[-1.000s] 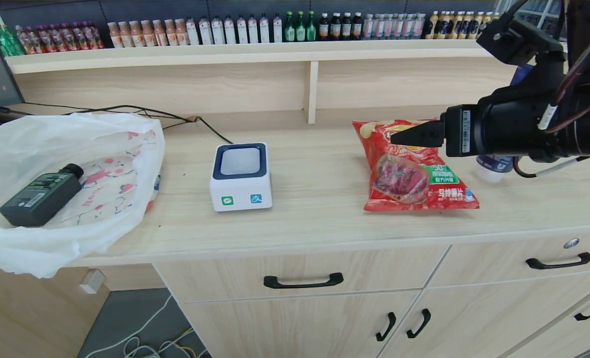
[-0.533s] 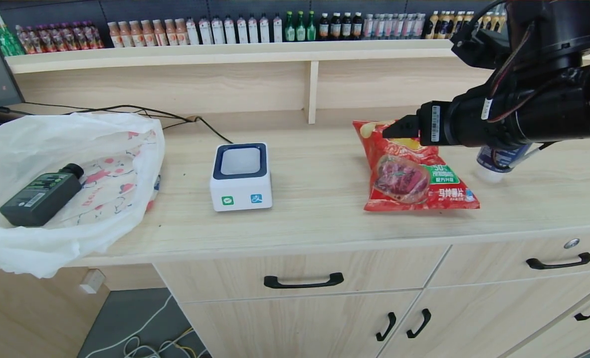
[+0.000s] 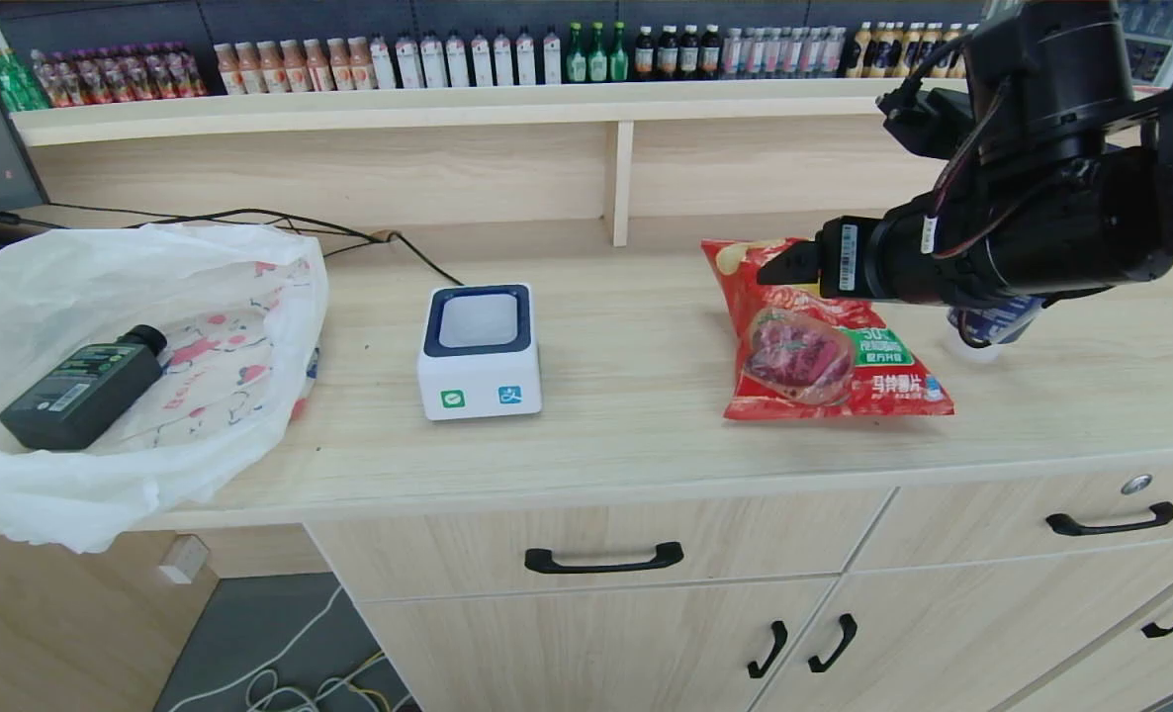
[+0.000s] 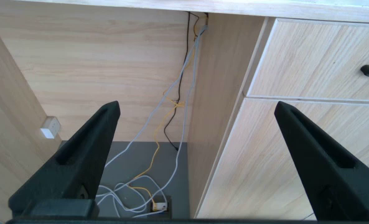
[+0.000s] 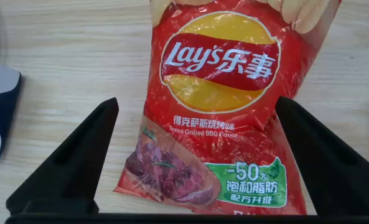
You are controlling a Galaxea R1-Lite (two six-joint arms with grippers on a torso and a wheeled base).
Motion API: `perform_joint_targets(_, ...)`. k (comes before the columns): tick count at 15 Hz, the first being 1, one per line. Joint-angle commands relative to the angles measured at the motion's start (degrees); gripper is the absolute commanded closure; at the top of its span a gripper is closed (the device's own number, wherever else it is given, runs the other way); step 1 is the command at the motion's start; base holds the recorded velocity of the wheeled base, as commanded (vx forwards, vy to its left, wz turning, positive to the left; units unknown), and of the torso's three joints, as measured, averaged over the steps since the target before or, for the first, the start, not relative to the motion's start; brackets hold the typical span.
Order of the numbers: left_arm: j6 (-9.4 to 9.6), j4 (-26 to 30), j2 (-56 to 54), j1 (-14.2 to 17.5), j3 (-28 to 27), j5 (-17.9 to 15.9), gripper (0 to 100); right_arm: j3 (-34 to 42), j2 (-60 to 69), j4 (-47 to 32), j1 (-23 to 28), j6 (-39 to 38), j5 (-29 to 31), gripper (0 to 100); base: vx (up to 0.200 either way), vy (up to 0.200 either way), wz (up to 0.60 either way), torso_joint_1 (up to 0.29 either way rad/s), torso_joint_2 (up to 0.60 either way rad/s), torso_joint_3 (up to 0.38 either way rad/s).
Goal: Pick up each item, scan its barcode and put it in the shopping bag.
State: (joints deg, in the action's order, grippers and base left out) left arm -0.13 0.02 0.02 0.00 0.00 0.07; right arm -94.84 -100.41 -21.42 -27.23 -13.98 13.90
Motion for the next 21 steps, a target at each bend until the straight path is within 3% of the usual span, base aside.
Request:
perform_joint_targets(1,-0.04,0.1,0.0,0.0,0.0,0.0,0,0.1,-1.1,0.1,0.0,-0.1,0.0,0,0.0,0.0,0.0,0.0,0.0,0.0)
perform_joint_targets(21,-0.04,0.1,0.0,0.0,0.0,0.0,0,-3.3,-8.0,0.0,2.7,-3.2,3.2,0,0.0,0.0,0.0,0.0,0.0,0.0)
